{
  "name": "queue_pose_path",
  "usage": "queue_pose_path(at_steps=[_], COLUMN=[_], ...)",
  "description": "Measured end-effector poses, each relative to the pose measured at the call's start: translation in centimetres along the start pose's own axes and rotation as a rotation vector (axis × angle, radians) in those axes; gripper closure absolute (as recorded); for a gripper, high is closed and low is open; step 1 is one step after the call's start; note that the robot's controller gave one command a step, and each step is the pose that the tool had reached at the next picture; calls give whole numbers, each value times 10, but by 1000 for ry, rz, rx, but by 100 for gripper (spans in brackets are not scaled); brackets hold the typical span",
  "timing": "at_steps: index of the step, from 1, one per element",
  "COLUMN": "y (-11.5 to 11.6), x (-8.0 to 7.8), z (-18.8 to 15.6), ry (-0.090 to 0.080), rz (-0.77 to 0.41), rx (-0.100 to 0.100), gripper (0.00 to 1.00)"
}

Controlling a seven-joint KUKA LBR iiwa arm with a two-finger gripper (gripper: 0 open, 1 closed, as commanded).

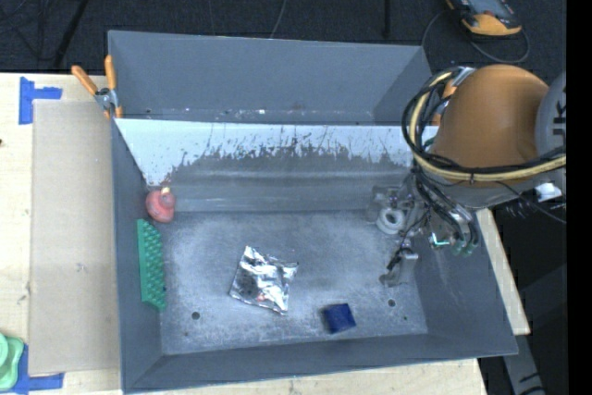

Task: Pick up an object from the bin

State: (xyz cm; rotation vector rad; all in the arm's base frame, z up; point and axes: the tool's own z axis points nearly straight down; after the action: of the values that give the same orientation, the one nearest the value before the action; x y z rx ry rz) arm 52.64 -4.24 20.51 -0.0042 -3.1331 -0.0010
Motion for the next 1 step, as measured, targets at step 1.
queue_pose_path(at_steps=[1], y=[34], x=[43], z=[136], ry=[-18], rz=[-146], rx=[2], gripper=[0])
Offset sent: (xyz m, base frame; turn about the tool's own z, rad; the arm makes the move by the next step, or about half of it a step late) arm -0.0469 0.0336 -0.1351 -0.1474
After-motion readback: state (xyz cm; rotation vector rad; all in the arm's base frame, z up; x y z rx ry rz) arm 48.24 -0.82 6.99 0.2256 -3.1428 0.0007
